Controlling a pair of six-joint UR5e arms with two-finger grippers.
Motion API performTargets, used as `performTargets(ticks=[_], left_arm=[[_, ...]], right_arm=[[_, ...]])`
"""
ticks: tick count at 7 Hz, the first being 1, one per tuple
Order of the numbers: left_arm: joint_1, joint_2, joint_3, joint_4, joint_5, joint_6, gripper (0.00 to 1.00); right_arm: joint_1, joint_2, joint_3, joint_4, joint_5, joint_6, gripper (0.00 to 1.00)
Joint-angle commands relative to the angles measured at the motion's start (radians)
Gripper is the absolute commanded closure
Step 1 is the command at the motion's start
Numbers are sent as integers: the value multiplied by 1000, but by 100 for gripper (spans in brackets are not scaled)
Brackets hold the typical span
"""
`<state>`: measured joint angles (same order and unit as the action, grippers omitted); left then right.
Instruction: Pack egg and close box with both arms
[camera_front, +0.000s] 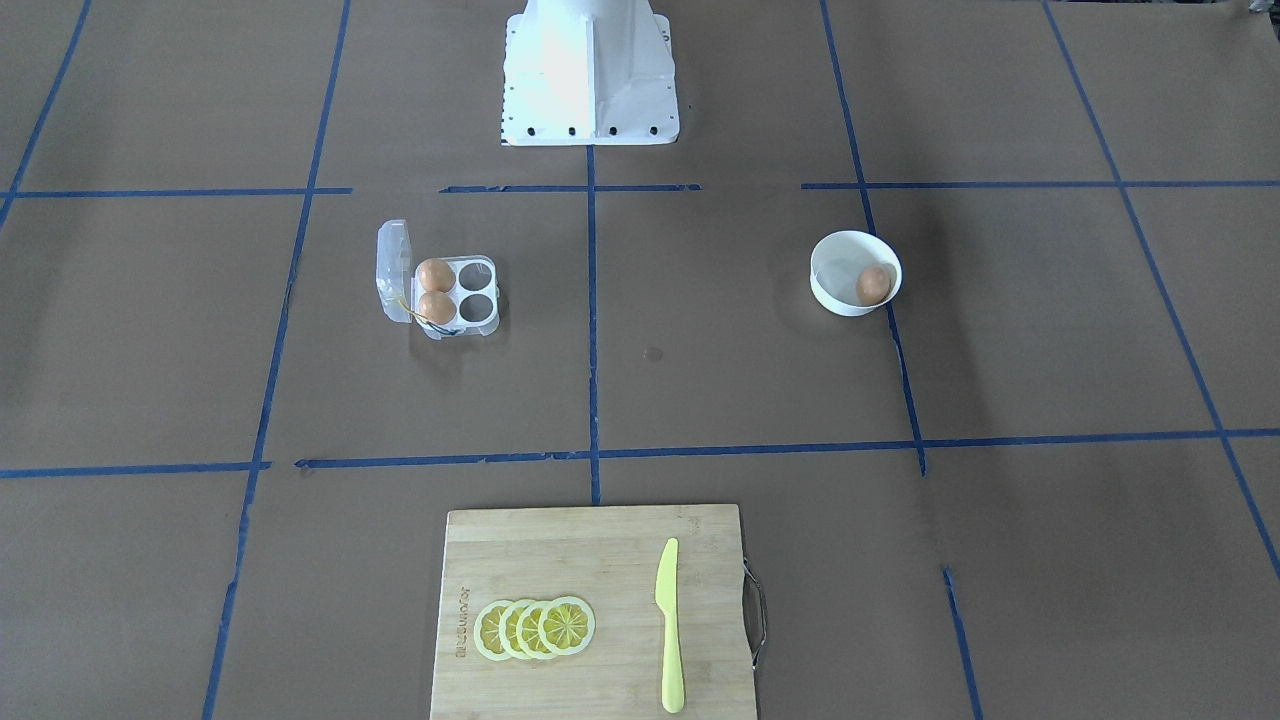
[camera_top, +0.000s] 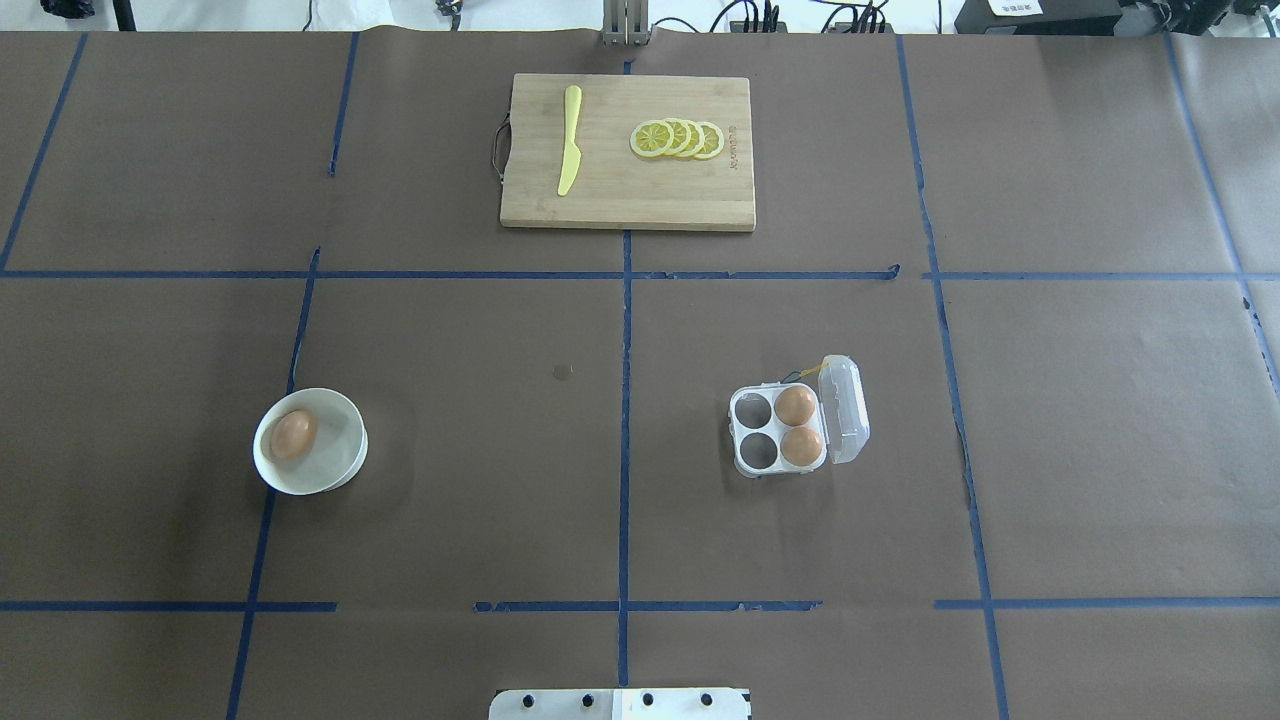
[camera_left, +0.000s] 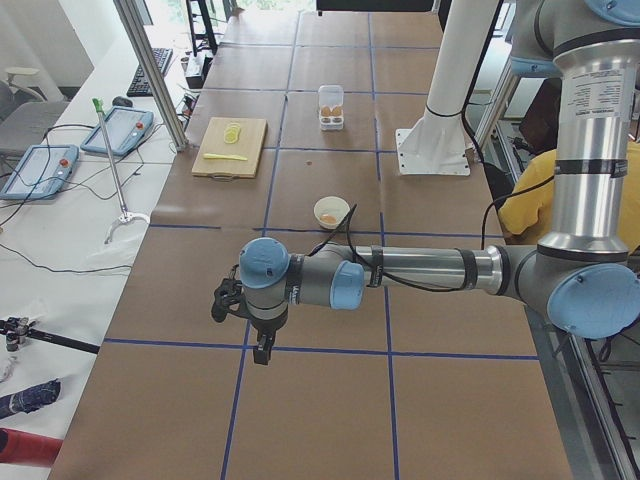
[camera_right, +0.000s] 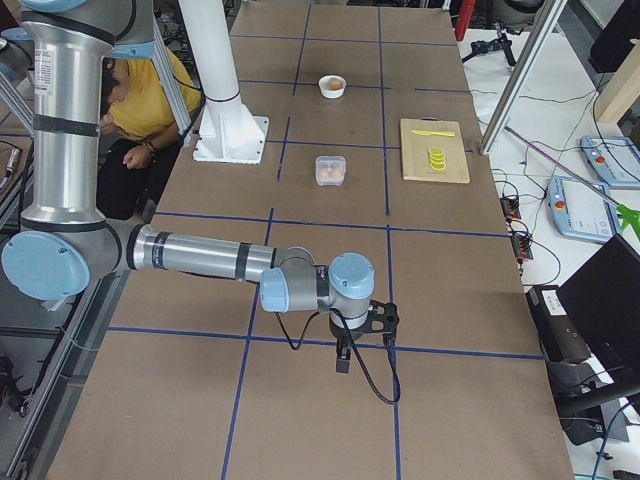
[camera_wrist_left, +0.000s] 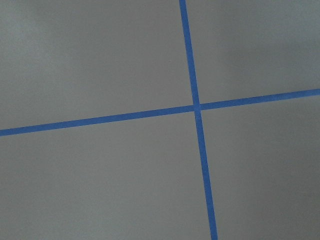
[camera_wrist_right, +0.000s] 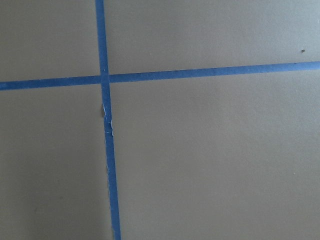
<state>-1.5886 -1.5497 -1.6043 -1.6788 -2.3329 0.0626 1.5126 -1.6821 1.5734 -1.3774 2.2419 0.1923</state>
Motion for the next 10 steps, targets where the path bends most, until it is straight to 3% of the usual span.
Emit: performTargets(ticks=[1,5,7,8,9,10], left_arm=[[1,-4,-5,-43,7,5,0],[4,2,-6,-94,-2,8,0],[22,-4,-11,-127,-17,-4,0],[24,-12,-14,-156,-117,-6,0],[24,-24,-14,-261,-124,-4,0],[24,-44,7,-465,-123,-6,0]], right_arm=[[0,-2,4,3,1,1,0],[-89,1,46,56,13,4,0],[-123,13,89,86,62,16,0],[-123,15,164,87,61,16,0],[-123,19,206,93,62,19,0],[-123,27,221,141,65,18,0]])
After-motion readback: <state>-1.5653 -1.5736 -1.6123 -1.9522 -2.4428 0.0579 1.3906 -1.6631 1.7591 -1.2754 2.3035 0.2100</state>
